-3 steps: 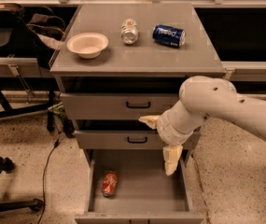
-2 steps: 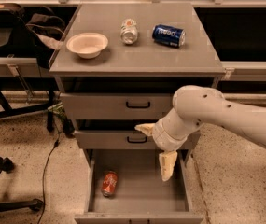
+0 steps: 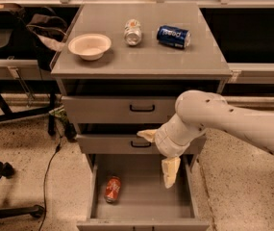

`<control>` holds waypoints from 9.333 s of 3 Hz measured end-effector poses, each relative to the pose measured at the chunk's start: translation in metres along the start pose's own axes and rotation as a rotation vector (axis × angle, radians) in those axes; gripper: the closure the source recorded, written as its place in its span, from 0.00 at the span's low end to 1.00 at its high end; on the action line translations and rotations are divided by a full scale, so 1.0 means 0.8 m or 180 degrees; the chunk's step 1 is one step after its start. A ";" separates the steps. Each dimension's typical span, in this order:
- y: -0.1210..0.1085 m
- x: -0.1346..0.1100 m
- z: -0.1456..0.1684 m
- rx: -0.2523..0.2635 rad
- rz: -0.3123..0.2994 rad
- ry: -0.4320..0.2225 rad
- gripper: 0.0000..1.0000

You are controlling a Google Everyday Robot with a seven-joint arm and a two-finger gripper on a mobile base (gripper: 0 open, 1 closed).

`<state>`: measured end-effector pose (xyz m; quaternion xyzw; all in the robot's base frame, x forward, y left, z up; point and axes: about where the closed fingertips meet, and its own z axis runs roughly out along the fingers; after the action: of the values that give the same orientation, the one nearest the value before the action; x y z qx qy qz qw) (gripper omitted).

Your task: Pick coke can from bottom drawer and place on counter

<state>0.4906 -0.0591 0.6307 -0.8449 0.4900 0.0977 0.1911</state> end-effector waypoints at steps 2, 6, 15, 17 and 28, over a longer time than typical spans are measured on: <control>0.004 0.017 0.061 -0.0091 -0.0047 -0.0140 0.00; 0.009 0.047 0.161 -0.0029 0.0103 -0.0196 0.00; -0.066 0.107 0.292 -0.0397 0.0316 -0.0601 0.00; -0.033 0.112 0.310 -0.0066 0.0703 -0.0543 0.00; -0.061 0.128 0.530 0.0039 0.0496 -0.1035 0.00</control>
Offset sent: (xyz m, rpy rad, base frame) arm 0.0101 0.0115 -0.0860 0.0389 0.0565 0.0559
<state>0.5935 0.0592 0.2212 -0.7763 0.5172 0.2446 0.2648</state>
